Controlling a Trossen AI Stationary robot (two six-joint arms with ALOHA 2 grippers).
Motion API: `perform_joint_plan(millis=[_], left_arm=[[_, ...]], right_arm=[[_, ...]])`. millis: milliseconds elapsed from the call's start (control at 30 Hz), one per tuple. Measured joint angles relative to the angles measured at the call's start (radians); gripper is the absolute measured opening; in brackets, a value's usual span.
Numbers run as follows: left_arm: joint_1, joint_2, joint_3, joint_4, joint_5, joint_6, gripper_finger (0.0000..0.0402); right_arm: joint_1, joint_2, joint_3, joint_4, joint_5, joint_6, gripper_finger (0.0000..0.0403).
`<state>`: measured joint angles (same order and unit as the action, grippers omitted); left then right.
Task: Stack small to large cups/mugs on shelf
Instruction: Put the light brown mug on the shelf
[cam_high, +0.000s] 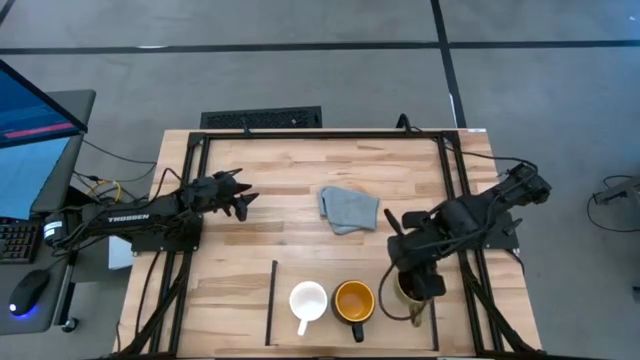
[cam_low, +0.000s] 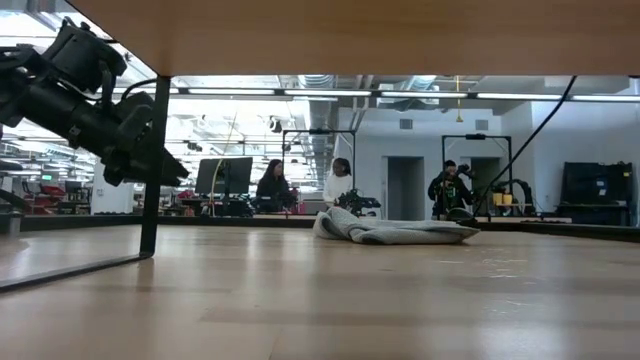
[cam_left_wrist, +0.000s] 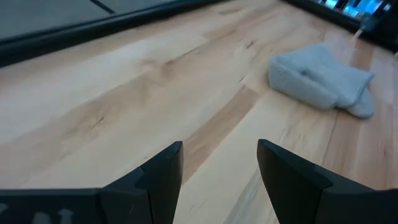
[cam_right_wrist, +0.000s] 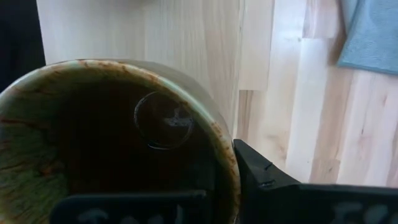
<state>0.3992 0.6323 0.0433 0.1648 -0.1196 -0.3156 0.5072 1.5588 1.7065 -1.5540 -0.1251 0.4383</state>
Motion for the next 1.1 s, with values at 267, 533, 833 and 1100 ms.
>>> perform_joint_plan(millis=[267,533,833,1100], left_arm=[[0.0,0.0,0.0,0.151,0.0,0.061,0.0197],[0.0,0.0,0.0,0.211,0.0,0.087,0.0197],[0.0,0.0,0.0,0.182,0.007,0.087,0.0197],[0.0,0.0,0.0,0.182,0.007,0.087,0.0197]], right_arm=[[-0.008,0.018,0.0,0.034,-0.018,0.003,0.0041],[-0.003,0.018,0.009,0.073,-0.034,0.044,0.0041],[0.024,0.018,0.009,0.074,-0.01,0.081,0.0041],[0.034,0.018,0.009,0.075,0.021,0.086,0.0041]])
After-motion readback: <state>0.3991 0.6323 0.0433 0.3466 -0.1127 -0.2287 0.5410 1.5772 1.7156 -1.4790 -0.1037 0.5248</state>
